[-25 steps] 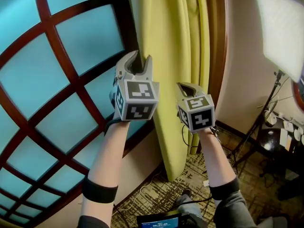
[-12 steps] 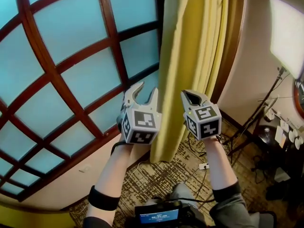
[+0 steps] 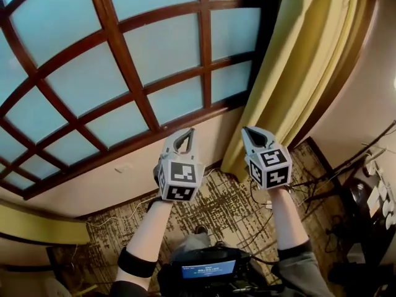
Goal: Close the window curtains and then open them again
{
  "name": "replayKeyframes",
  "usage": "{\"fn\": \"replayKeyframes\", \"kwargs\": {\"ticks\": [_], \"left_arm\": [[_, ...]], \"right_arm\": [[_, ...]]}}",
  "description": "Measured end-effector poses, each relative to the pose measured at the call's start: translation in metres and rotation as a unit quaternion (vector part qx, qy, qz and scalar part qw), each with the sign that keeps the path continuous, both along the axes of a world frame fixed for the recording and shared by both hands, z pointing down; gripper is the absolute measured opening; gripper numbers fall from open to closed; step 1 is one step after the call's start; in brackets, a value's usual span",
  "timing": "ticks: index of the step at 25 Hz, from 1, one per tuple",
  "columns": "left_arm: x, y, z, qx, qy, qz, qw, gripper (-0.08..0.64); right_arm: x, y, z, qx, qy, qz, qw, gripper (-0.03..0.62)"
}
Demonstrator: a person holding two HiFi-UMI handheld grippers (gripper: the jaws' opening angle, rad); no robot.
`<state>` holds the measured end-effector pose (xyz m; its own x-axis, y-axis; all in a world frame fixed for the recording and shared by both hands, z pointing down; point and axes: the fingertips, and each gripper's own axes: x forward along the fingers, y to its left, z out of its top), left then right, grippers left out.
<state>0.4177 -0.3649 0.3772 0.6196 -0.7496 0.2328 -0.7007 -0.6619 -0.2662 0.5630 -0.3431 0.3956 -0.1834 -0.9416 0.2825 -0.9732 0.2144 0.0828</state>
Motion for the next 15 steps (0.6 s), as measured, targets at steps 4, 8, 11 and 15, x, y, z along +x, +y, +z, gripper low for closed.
{"fn": "replayKeyframes", "kwargs": {"ticks": [4, 8, 11, 15], "left_arm": [[-0.035, 0.033, 0.028, -0.035, 0.000, -0.045, 0.9984, 0.000], [-0.077, 0.075, 0.051, -0.062, -0.004, -0.101, 0.9930, 0.000], [-0.107, 0.106, 0.064, -0.081, -0.002, -0.132, 0.9879, 0.000], [-0.157, 0.133, 0.078, -0.093, 0.007, -0.176, 0.9800, 0.000]], "right_arm": [[-0.021, 0.025, 0.034, -0.024, -0.016, -0.039, 0.999, 0.015], [-0.037, 0.054, 0.062, -0.045, -0.034, -0.072, 0.996, 0.015], [-0.053, 0.072, 0.078, -0.057, -0.049, -0.095, 0.993, 0.015], [-0.087, 0.091, 0.092, -0.071, -0.057, -0.127, 0.988, 0.015]]}}
